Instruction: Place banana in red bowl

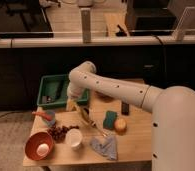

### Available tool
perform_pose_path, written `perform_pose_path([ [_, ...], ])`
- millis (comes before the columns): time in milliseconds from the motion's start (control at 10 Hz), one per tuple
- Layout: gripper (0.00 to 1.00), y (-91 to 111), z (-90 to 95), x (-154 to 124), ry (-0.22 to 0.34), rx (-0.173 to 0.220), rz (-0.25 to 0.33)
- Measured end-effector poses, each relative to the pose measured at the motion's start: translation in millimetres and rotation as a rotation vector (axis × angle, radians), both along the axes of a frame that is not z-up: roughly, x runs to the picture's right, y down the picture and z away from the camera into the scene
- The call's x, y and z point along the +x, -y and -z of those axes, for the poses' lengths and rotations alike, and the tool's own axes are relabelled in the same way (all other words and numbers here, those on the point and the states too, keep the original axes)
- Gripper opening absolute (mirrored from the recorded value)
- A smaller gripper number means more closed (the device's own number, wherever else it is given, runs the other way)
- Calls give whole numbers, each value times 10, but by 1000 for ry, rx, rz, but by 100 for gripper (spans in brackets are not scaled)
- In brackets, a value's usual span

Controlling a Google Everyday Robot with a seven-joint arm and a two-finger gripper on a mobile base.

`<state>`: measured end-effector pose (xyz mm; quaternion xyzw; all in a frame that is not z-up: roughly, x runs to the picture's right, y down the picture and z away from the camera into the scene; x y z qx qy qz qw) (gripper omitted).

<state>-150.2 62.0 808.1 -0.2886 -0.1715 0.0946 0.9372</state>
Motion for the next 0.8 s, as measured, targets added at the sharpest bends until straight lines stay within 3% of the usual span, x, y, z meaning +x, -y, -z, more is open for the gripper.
perform_pose_path([
  [500, 78, -99, -132, 87, -77, -63, -77],
  [800, 49, -183, -225, 194, -103, -90, -108],
])
